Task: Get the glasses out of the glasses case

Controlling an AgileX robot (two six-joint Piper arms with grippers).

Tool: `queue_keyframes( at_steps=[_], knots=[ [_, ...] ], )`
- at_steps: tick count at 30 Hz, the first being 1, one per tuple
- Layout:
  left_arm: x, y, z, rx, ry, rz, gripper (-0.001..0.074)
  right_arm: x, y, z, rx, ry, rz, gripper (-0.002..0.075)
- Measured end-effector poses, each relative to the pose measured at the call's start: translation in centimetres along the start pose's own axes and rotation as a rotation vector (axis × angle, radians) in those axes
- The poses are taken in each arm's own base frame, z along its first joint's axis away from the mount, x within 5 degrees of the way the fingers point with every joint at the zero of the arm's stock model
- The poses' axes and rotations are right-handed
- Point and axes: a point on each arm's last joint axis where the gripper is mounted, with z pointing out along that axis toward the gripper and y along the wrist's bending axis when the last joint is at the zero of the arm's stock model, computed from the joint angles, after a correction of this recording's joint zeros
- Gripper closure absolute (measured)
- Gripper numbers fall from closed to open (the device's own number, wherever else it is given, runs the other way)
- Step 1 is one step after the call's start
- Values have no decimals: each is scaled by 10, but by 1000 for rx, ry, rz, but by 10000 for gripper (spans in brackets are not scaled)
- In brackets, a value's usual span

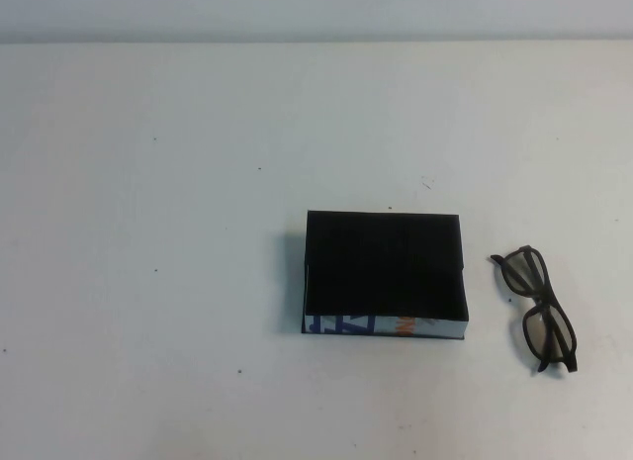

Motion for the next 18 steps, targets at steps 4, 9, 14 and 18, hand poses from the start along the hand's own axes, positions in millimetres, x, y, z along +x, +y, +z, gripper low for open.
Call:
queue_keyframes(
  at_steps=[4,9,14,18],
  knots=[
    [0,0,0,0,0,0,739,24,8,-18,-5,-37,-14,742],
    [0,0,0,0,0,0,739,49,10,-24,1,12,29,743],
    [0,0,0,0,0,0,739,63,0,-21,97,-115,71,743],
    [0,0,0,0,0,0,739,74,-10,-22,192,-310,50,743]
  ],
)
